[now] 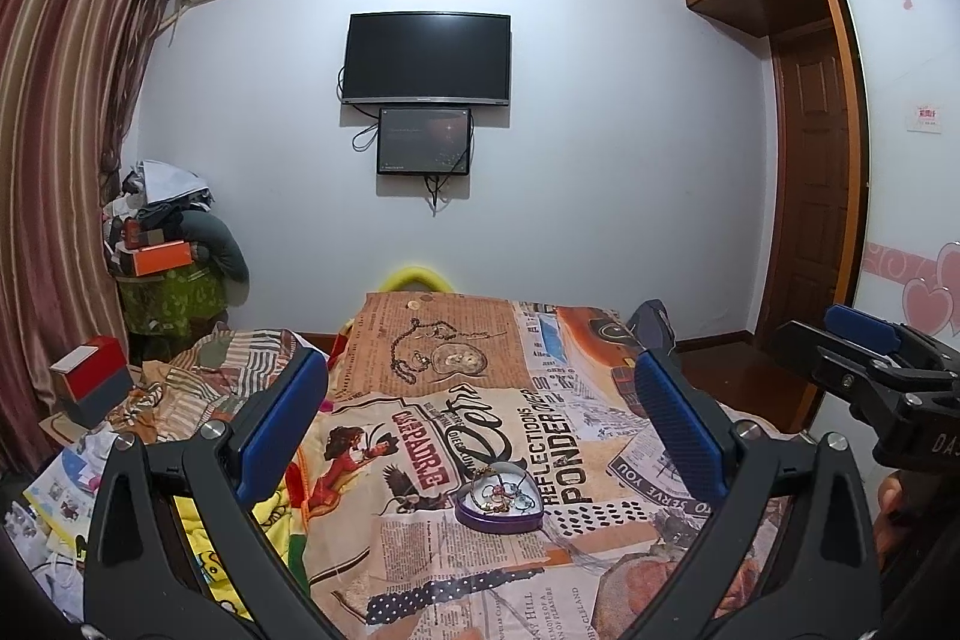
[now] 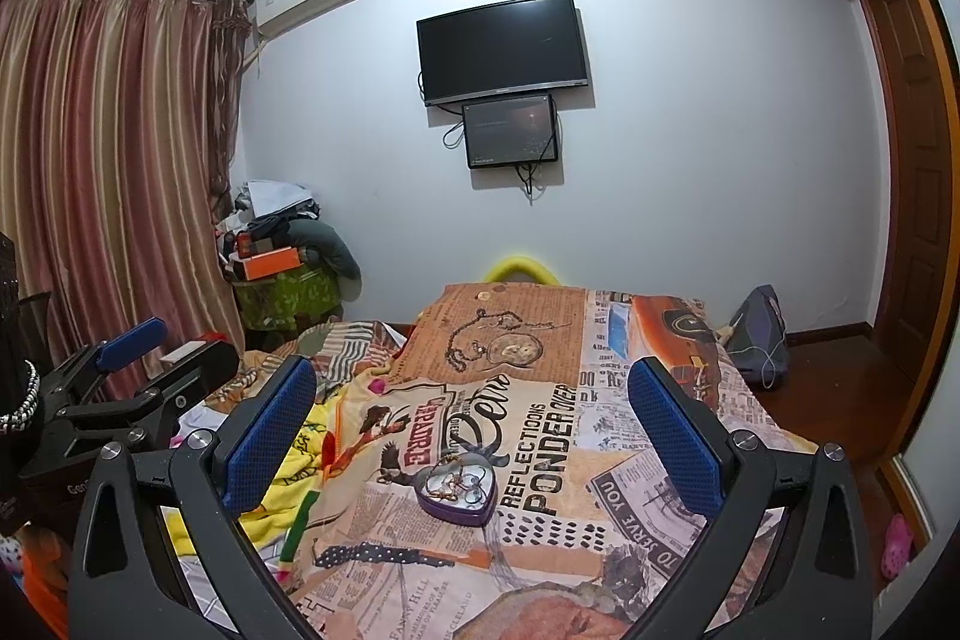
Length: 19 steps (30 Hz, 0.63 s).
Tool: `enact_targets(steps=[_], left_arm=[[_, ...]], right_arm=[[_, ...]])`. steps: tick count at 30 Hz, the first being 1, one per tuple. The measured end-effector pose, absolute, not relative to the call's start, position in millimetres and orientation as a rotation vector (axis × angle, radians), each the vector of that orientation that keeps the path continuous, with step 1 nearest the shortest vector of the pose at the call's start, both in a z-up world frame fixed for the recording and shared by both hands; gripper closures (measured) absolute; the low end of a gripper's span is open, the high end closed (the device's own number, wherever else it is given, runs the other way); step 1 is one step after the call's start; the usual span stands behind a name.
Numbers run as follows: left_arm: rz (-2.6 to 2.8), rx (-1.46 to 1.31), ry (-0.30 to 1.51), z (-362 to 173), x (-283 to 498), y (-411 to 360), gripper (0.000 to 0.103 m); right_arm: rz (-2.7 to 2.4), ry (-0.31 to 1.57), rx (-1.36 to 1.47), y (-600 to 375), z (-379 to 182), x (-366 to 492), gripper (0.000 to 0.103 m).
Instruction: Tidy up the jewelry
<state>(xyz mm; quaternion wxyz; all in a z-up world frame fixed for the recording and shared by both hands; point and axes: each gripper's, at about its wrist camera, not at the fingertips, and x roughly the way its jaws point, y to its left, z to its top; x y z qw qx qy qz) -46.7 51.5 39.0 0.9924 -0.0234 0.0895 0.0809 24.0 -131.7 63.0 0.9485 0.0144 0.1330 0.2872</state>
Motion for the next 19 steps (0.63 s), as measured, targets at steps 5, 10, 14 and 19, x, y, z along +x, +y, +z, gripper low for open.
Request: enact_targets(steps=[5,10,14,19], left_arm=[[0.151,-0.061,0.185,39.5,-46.9,53.0,0.000],[0.148,-0.067,0.190,38.5,-47.1,54.0,0.000],[0.150,-0.073,0.192,37.5,-46.4,55.7,0.000],[0.143,-0.081,0.202,36.1,-43.2,58.9,0.000]], right_arm=[[0.585,0.265,0.031,-132.6,64.5,24.0,0.000],[0.584,0.266,0.030,-132.1,62.9,24.3,0.000],[0.587,0.273,0.025,-130.1,61.5,25.3,0.000],[0.588,0.280,0.021,-127.7,59.4,28.1,0.000]])
